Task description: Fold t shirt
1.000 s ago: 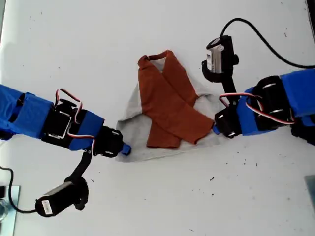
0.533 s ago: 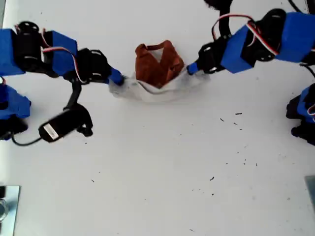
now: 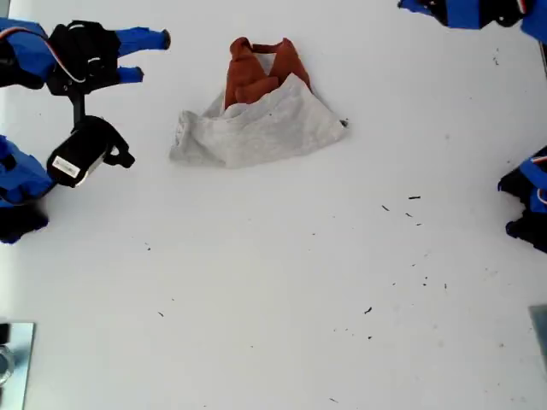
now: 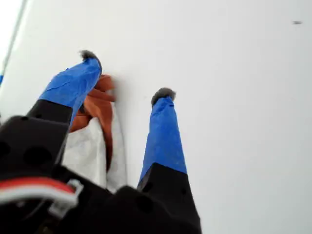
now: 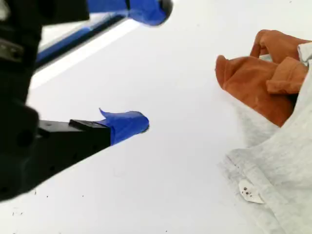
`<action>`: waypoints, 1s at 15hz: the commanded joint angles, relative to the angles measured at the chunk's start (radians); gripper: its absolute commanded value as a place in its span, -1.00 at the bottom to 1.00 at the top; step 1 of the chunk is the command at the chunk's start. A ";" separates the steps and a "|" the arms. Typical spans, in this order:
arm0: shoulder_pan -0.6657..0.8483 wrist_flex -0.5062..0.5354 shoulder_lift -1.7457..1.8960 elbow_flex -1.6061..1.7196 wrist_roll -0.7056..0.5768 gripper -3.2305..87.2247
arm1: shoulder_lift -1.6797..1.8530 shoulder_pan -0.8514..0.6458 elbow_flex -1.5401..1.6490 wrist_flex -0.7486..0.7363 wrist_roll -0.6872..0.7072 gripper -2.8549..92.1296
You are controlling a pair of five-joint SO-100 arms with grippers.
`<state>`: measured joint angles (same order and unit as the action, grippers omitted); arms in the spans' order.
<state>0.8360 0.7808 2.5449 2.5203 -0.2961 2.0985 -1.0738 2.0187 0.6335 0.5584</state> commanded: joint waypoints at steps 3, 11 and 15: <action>-0.018 -0.003 0.399 0.176 0.015 -0.61 | 0.247 0.029 0.017 0.295 0.198 -0.45; -0.578 0.161 1.060 0.723 0.301 -0.93 | 1.410 0.551 1.017 0.739 -0.267 -0.86; -0.592 0.244 1.058 0.723 0.104 -0.80 | 1.407 0.601 1.083 0.715 0.276 -0.86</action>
<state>0.2608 1.0232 3.5957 3.2352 -0.1626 3.4913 -0.4847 3.0419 1.3392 0.5077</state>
